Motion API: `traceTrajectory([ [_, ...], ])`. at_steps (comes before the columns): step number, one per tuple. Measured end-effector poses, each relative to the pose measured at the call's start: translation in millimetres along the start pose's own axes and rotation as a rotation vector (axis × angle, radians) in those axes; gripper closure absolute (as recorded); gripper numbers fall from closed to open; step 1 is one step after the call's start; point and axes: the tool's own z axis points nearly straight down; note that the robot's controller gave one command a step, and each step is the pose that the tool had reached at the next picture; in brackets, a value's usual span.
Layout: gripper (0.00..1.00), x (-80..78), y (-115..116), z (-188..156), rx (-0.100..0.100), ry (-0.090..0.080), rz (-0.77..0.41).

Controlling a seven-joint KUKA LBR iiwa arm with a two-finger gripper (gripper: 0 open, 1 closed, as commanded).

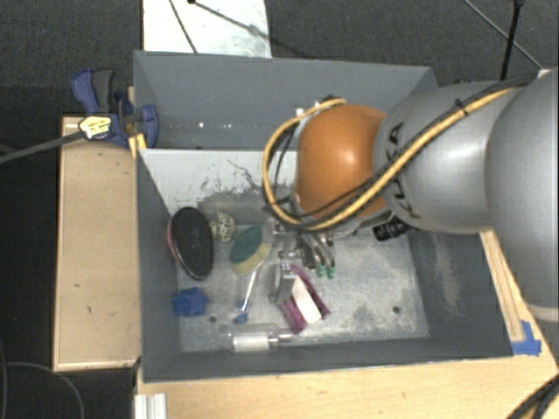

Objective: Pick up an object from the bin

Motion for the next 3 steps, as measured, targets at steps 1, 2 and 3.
traceTrajectory([
  [1,0.0,-33.3,29.7,76.1,-0.003,-0.011,-0.329],
  [2,1.0,-33.8,27.8,75.7,-0.001,-0.012,-0.323],
  [3,1.0,-28.0,8.5,-96.6,0.0,-0.01,-0.287],
])
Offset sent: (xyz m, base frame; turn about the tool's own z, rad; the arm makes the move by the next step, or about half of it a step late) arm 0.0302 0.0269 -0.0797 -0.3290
